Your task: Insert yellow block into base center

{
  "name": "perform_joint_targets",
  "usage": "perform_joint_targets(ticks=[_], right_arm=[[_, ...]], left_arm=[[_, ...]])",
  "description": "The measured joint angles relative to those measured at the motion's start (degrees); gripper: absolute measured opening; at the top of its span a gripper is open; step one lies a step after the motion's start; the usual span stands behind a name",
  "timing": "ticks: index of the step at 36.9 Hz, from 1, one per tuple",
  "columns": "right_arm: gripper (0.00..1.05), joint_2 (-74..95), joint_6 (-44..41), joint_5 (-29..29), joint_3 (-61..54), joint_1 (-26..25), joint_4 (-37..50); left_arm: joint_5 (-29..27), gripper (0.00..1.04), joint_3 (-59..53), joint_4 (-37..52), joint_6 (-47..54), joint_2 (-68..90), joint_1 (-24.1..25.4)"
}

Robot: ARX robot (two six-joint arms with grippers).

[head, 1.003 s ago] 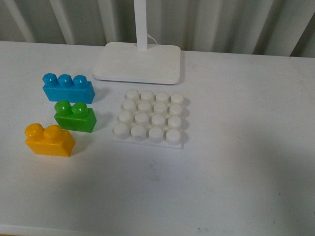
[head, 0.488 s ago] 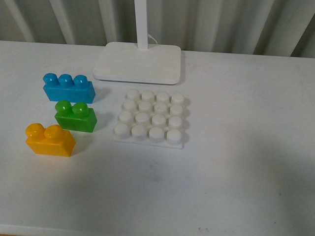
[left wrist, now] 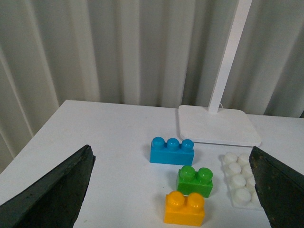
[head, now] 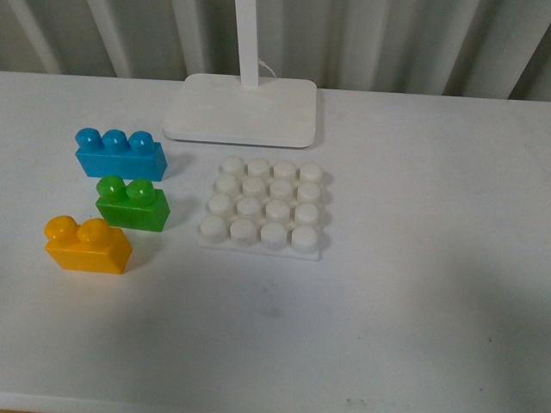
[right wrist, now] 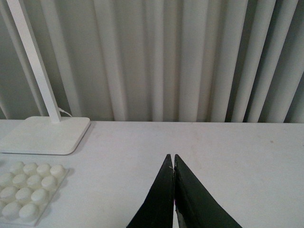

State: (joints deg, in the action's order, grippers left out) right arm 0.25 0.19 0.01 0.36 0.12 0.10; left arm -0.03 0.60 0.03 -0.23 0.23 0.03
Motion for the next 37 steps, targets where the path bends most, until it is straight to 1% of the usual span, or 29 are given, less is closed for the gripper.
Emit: perform_joint_targets(ticks=[3,5,8,10,11,12,14,17,20,24,25,27,37], right_arm=[[0.02,0.0,-0.1,0.0,0.0,0.0,0.0],[0.16,0.0,-0.1,0.0,0.0,0.0,0.0],[0.33,0.0,-0.1,0.0,0.0,0.0,0.0],[0.46,0.0,-0.1,0.0,0.0,0.0,0.0],[0.51,0.0,-0.1,0.0,0.0,0.0,0.0],[0.57,0.0,-0.1,0.0,0.0,0.0,0.0],[0.69,0.0,-0.1,0.0,0.0,0.0,0.0],[0.85,0.0,-0.1,0.0,0.0,0.0,0.0],[0.97,0.0,-0.1,0.0,0.0,0.0,0.0],[0.95,0.0,-0.1,0.0,0.0,0.0,0.0],[0.95,0.0,-0.1,0.0,0.0,0.0,0.0],[0.95,0.0,-0.1,0.0,0.0,0.0,0.0],[0.95,0.0,-0.1,0.0,0.0,0.0,0.0]], left_arm=[[0.0,0.98,0.0,0.0,0.0,0.0,0.0],[0.0,0.98,0.0,0.0,0.0,0.0,0.0],[-0.5,0.98,0.2,-0.7,-0.5,0.5,-0.2],[-4.6,0.98,4.7,-11.2,-7.5,7.2,-2.8],[-5.5,0.98,5.9,-13.2,-11.4,11.0,-4.1],[-5.8,0.98,6.3,-13.0,-14.0,14.6,-5.6],[-6.5,0.98,6.3,-9.2,-18.1,21.6,-9.2],[-6.9,0.98,6.2,-0.7,-20.4,30.5,-13.4],[-6.9,0.98,6.1,6.6,-21.0,38.0,-15.7],[-6.8,0.98,5.9,15.2,-21.1,47.9,-17.1],[-6.8,0.98,5.7,18.5,-21.1,51.9,-17.4],[-6.4,0.98,5.6,22.0,-21.0,56.4,-17.6],[-5.3,0.98,5.5,33.2,-19.7,71.1,-17.6]])
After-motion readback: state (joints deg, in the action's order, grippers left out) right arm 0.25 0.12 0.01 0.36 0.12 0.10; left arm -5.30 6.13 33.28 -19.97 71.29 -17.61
